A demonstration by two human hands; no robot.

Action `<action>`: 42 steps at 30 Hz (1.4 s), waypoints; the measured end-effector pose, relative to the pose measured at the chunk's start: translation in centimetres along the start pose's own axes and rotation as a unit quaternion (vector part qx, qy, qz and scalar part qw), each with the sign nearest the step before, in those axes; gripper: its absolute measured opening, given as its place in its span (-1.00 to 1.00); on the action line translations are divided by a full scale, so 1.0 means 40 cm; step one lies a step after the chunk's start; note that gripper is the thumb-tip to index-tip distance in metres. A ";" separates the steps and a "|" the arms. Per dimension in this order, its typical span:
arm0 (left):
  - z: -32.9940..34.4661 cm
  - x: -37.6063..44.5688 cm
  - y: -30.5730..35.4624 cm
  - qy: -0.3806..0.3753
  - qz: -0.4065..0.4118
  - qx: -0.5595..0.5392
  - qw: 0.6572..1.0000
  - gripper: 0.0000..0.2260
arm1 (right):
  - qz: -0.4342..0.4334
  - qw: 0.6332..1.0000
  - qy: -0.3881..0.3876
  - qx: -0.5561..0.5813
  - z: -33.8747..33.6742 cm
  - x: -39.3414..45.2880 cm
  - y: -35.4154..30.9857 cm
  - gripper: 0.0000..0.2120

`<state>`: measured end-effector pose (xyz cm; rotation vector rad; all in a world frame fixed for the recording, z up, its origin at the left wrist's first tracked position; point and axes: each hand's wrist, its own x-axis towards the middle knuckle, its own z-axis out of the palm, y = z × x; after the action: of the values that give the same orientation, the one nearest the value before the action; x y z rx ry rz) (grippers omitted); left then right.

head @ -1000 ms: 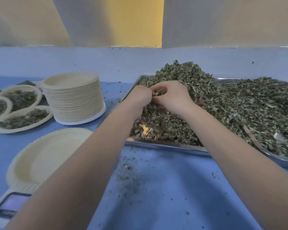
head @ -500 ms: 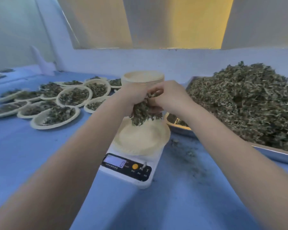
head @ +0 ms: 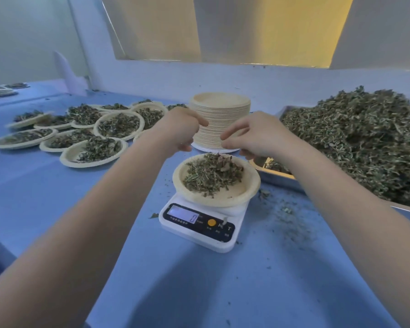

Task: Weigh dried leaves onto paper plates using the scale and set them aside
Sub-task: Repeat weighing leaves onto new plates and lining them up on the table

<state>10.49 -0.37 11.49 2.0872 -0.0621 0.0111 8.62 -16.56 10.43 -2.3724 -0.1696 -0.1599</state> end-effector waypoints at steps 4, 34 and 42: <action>-0.003 -0.001 -0.035 -0.018 0.017 -0.028 0.999 -0.76 | -0.016 0.999 -0.030 0.033 0.025 0.001 0.001 -0.87; 0.358 -0.007 0.054 -0.056 0.110 -0.032 0.992 -0.86 | 0.049 0.926 -0.033 -0.372 -0.084 -0.018 0.195 -0.81; 0.507 0.048 0.082 -0.127 0.110 0.249 0.954 -0.92 | 0.138 0.926 -0.077 -0.343 -0.165 -0.051 0.373 -0.60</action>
<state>11.88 -19.67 4.37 2.5639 -0.4943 -0.1175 8.70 -31.98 4.75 -3.0755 0.1825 0.1297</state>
